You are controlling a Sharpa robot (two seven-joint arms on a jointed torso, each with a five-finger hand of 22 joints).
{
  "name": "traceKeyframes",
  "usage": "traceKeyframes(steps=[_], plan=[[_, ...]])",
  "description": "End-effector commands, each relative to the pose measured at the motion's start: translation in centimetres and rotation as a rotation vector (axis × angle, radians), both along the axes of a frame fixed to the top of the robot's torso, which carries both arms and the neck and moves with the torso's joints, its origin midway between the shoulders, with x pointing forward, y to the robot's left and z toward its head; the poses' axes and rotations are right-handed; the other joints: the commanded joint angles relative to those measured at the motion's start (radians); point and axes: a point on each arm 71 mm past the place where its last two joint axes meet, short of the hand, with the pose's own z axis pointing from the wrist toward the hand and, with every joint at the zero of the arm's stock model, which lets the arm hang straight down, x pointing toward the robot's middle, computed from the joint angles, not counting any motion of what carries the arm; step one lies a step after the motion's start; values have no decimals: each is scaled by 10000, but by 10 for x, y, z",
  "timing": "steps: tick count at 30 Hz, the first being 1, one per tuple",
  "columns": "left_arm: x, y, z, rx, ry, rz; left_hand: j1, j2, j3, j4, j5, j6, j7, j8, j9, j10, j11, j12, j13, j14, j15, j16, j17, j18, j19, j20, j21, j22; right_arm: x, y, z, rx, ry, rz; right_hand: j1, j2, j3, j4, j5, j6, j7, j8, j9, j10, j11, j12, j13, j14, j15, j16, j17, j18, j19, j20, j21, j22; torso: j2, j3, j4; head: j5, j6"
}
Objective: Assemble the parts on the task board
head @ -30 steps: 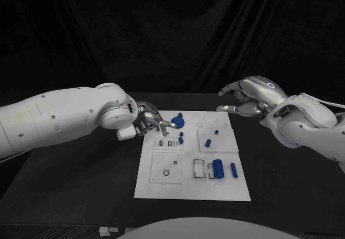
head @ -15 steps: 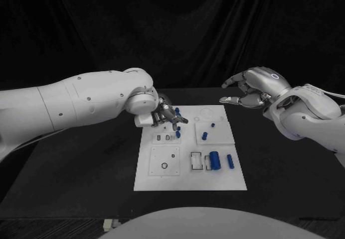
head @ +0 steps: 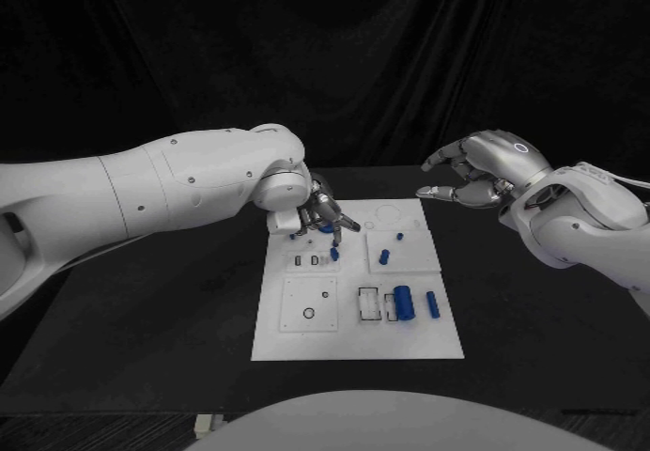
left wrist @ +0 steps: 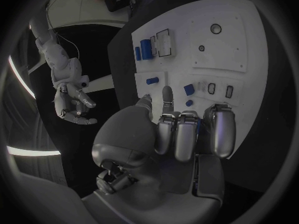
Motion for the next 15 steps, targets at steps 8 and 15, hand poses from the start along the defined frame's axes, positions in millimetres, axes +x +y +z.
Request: traceKeyframes(steps=[8, 15], plan=[[3, 11, -3, 1183, -513, 467, -52, -11, -14, -23, -268, 251, -55, -165, 254, 1043, -105, 26, 2619, 1037, -128, 27, 2630, 21, 165, -40, 42, 1246, 0, -1, -6, -36, 49, -204, 18, 129, 90, -7, 78, 131, -10, 59, 18, 1041, 53, 26, 2629, 725, 69, 51, 1192, 19, 63, 34, 22, 1237, -17, 31, -34, 10, 2], [5, 17, -6, 2034, -968, 152, -388, -31, -75, 131, -509, 780, -229, -264, 731, 1043, -290, 26, 2619, 1037, -312, 27, 2630, -121, 801, -210, 333, 1676, 0, -1, -10, -24, 92, -242, 25, 135, 93, -10, 94, 145, -10, 61, 19, 1041, 58, 26, 2629, 725, 71, 47, 1188, 20, 64, 36, 16, 1236, -34, 63, -51, 29, 2]])
